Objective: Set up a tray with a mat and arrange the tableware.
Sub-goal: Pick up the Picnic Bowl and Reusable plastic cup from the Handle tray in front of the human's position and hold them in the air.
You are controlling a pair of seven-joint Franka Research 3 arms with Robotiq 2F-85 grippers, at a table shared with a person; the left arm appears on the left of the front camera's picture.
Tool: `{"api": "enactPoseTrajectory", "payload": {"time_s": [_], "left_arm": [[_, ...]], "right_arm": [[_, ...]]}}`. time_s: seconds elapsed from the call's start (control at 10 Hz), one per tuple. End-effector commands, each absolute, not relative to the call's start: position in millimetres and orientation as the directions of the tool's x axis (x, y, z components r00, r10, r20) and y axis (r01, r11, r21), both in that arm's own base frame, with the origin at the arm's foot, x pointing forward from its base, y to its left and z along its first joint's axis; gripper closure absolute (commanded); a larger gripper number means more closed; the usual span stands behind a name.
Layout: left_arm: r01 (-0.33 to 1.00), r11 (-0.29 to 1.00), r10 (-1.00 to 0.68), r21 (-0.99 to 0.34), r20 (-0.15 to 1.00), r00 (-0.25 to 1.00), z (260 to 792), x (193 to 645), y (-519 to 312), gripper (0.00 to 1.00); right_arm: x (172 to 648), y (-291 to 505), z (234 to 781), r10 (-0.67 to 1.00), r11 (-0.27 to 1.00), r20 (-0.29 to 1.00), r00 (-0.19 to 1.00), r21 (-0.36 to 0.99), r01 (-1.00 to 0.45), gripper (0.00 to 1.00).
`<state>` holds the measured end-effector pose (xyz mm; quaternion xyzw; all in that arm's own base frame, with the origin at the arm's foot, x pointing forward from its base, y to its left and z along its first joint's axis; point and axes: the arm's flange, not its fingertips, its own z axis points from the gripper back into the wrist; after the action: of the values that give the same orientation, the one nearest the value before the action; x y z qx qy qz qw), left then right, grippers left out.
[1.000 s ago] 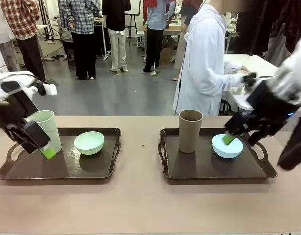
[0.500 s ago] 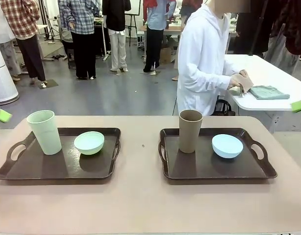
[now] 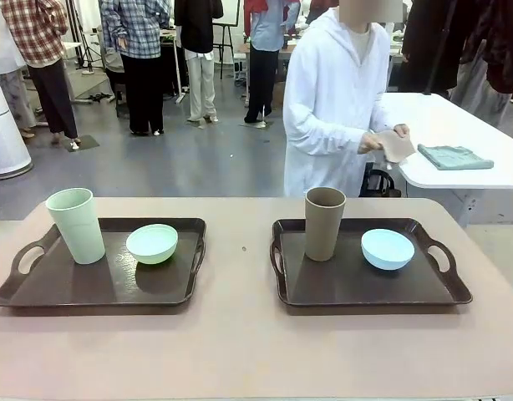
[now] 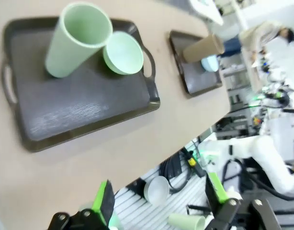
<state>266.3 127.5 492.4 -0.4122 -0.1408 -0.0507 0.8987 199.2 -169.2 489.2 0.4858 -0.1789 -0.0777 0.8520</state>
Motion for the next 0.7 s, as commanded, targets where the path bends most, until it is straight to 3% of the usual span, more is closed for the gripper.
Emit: {"api": "enactPoseTrajectory", "payload": {"time_s": [0.0, 0.5, 0.6], "left_arm": [[0.202, 0.606, 0.068, -0.770, 0.303, 0.950, 487, 270, 149, 0.00], [0.173, 0.562, 0.108, -0.809, 0.279, 0.954, 468, 275, 173, 0.00], [0.150, 0.596, 0.123, -0.789, 0.273, 0.954, 475, 269, 169, 0.00]], "right_arm": [[184, -128, 422, -0.333, 0.465, 0.203, 0.921, 0.885, -0.026, 0.00], [181, -135, 416, -0.336, 0.481, 0.197, 0.921, 0.876, -0.012, 0.00], [199, -197, 444, -0.355, 0.458, 0.151, 0.923, 0.888, 0.031, 0.00]]}}
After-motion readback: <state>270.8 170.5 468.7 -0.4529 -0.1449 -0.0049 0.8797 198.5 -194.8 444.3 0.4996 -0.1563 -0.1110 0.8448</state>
